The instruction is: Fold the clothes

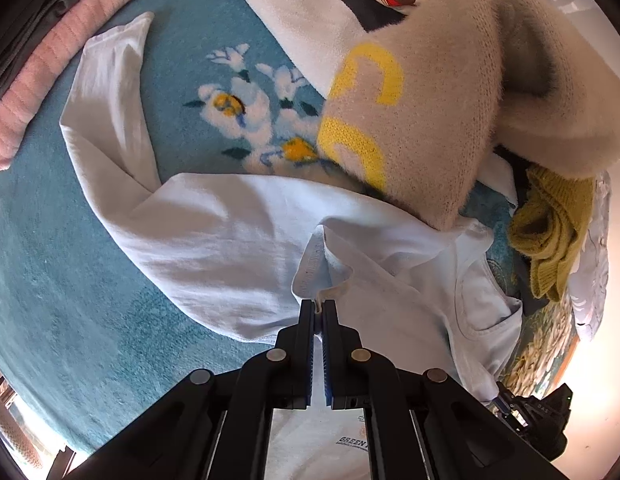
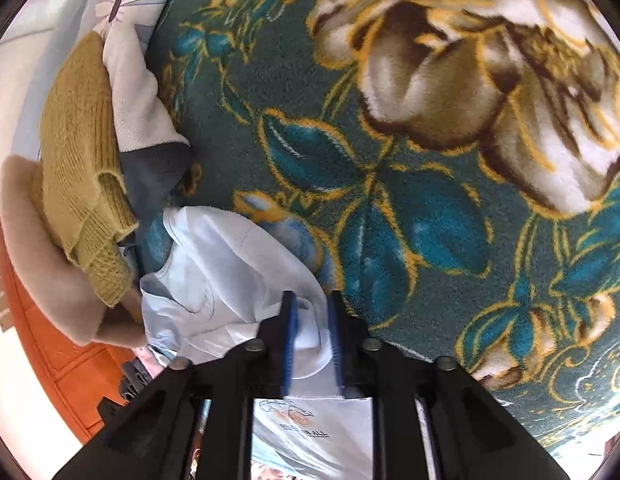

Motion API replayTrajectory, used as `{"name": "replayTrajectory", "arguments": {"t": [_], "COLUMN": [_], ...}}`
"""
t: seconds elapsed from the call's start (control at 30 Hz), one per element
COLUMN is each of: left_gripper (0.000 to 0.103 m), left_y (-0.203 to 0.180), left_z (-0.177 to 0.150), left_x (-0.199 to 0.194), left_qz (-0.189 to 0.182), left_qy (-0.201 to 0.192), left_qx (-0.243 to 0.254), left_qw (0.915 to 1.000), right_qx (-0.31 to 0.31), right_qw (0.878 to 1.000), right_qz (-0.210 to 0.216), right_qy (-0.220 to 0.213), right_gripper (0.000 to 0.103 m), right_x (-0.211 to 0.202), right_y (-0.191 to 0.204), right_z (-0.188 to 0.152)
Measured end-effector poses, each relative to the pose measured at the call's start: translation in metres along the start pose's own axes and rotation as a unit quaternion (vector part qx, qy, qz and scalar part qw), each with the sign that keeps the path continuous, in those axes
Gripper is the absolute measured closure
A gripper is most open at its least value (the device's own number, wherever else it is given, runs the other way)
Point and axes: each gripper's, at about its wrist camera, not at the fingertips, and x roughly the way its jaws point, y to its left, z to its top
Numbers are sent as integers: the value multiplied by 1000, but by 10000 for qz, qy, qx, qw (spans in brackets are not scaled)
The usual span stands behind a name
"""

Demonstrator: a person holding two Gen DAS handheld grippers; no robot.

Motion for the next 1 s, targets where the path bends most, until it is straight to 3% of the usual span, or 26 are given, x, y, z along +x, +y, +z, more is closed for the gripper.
{"name": "replayTrajectory", "arguments": {"t": [0.1,0.2,0.23,0.3,0.43,0.57,0.63,0.8,0.93,0.97,1.0], "left_gripper": [99,99,99,99,99,99,99,99,98,98,99], "left_y": [0,-1,1,5,11,15,15,1,-10,-11,-15], "left_z": [0,0,1,4,9,10,10,9,14,14,11], "left_x": [0,0,1,1,0,4,3,5,14,15,20], "left_qz": [29,283,212,104,-31,-75,-97,-95,-125,-133,-148], "left_qy": [17,-38,20,72,108,247,259,287,268,257,249], "left_qx": [44,246,188,88,-34,-151,-143,-31,-45,-34,-16], "left_qw": [10000,9993,9996,9999,9999,9996,9995,9995,9996,9996,9996], "right_qx": [-773,-1532,-1603,-1388,-1211,-936,-798,-484,4,50,50], "right_qw": [9932,9643,9600,9760,9867,9933,9953,9974,9997,9997,9997], "right_qz": [-840,-2048,-2168,-1497,-958,-674,-532,-527,-251,-243,-232], "right_qy": [-241,-690,-759,-755,-515,0,107,36,5,-34,-74], "right_gripper": [98,103,103,103,101,79,76,76,76,83,99], "right_x": [-16,-30,-34,-45,-53,-44,-41,-34,-31,-33,-37], "right_y": [24,49,53,51,44,29,23,23,17,14,13], "right_z": [9,22,28,38,39,19,8,-15,-21,-19,-18]}}
